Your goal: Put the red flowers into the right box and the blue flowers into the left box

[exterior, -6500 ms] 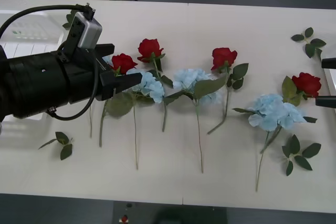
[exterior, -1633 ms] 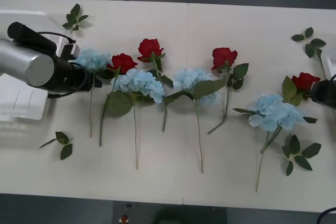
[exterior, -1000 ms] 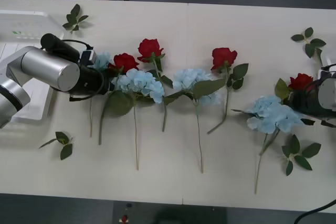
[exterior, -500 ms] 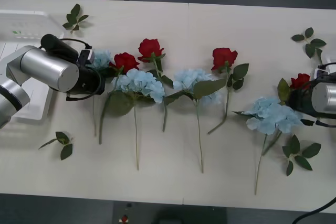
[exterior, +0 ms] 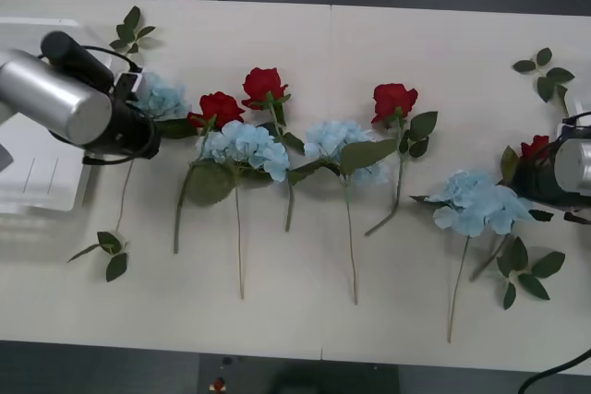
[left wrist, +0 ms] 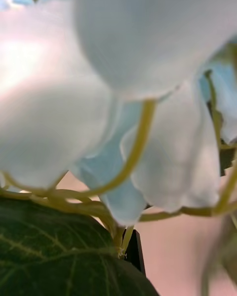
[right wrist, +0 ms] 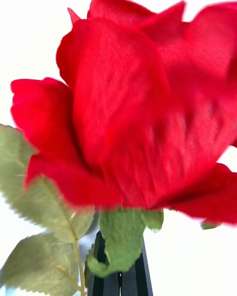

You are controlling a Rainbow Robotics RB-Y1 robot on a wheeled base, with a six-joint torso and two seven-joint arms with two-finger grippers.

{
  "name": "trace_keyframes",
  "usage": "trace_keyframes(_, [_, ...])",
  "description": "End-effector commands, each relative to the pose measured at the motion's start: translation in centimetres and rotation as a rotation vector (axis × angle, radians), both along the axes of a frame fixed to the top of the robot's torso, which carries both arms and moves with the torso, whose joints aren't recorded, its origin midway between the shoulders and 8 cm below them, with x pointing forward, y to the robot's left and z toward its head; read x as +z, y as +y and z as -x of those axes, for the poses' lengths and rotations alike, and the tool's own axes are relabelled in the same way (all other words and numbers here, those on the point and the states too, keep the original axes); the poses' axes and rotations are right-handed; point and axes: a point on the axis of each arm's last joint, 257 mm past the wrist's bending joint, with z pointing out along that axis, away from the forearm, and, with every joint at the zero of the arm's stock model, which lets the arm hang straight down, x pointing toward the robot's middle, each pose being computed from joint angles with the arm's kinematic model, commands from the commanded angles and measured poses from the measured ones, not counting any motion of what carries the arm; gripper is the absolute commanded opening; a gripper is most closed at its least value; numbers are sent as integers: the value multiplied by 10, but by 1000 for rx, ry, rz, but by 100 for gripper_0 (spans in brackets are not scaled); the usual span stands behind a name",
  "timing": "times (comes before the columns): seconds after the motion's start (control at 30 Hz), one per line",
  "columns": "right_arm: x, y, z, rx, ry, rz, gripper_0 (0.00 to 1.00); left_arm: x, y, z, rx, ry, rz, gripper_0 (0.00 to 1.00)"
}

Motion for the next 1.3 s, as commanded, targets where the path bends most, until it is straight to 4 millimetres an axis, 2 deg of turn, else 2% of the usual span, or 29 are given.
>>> trace_keyframes(0.03, [73,-23,-6,-33,-77,64,0,100,33,8,-22,-56,-50,0])
trace_keyframes(0.1, [88,-27,-2,-32,-78,81,0,116,44,15,-13,-50,-65,0])
trace_keyframes(0.2, [127,-43,6,-9,-90,142,0,150,72,22,14,-63,-90,0])
trace_keyframes(0.33, [169,-81,15,60,-106,226,0,173,128,23,62,-69,-145,0])
trace_keyframes(0.37, [174,-87,17,70,-109,237,0,174,138,22,73,-68,-149,0])
trace_keyframes(0.43, [192,-114,25,115,-104,283,0,171,169,18,107,-67,-150,0])
trace_keyframes(0.53, [207,-146,37,162,-89,327,0,165,204,14,133,-75,-165,0])
trace_keyframes(0.6, [210,-166,44,202,-57,366,0,158,228,14,156,-72,-183,0])
trace_keyframes(0.7, [210,-190,50,233,-37,384,0,149,249,13,169,-72,-197,0])
trace_keyframes(0.77, [203,-203,49,253,-47,380,0,142,253,14,171,-65,-191,2])
trace_keyframes(0.8, [196,-212,47,262,-50,385,0,139,254,13,177,-63,-186,6])
trace_keyframes(0.83, [194,-216,46,271,-53,392,0,139,256,13,179,-66,-189,17])
trace_keyframes(0.87, [188,-223,44,289,-52,409,0,137,258,14,179,-66,-198,35])
trace_keyframes(0.9, [181,-227,40,305,-55,421,0,137,259,13,178,-71,-200,47])
trace_keyframes(1.0, [161,-238,31,321,-58,447,0,132,260,13,173,-78,-201,69])
trace_keyframes(1.13, [135,-255,27,315,-48,489,0,126,250,11,140,-98,-199,82])
trace_keyframes(1.23, [111,-259,28,306,-33,485,0,132,222,6,93,-135,-130,84])
trace_keyframes(1.3, [96,-257,25,312,-33,500,2,148,192,5,48,-163,-63,89])
